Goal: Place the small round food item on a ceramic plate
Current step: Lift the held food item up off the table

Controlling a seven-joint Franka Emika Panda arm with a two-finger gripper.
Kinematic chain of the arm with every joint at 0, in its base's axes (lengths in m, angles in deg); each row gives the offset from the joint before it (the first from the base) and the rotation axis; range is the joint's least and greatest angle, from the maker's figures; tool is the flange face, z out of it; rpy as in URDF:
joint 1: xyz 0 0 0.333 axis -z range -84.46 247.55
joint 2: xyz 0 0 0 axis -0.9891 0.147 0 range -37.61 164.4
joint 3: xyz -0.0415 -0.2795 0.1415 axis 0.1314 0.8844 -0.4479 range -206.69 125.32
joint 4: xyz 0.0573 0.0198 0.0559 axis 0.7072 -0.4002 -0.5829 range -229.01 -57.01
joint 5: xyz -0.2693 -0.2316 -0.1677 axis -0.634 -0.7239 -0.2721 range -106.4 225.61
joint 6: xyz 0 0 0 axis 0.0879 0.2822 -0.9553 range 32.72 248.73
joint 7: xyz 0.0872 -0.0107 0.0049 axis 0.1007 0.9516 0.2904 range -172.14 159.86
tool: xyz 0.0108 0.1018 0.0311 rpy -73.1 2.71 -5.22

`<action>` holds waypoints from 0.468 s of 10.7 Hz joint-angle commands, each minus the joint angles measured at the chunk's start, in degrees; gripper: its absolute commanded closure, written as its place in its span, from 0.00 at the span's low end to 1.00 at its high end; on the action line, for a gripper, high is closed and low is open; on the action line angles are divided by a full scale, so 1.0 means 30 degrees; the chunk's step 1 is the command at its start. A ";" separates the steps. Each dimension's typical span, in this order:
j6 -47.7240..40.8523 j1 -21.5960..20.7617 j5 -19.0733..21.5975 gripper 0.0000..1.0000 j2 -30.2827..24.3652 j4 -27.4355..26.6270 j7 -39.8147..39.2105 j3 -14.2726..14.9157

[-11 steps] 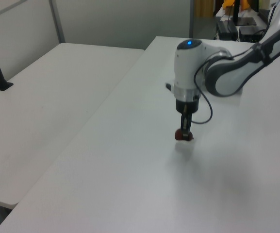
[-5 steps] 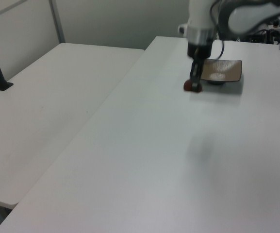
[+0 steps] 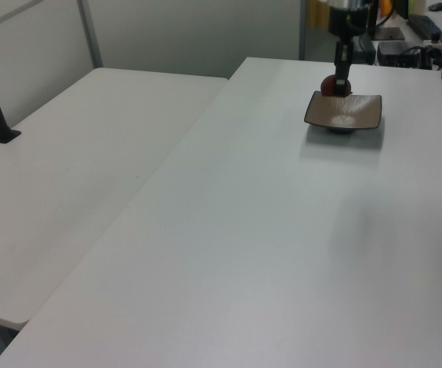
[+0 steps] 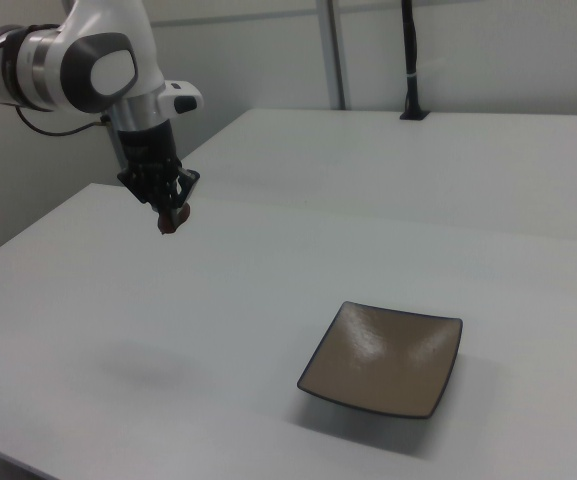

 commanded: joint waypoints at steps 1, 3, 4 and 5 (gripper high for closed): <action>-0.0208 0.0516 0.0539 0.93 -0.0127 0.0006 -0.1943 0.0709; -0.0092 0.1886 0.0569 0.93 0.0194 0.0126 -0.3375 0.1006; 0.0025 0.2649 0.0540 0.93 0.0369 0.0155 -0.4399 0.1035; 0.0113 0.3410 0.0365 0.93 0.0777 0.0155 -0.5598 0.1064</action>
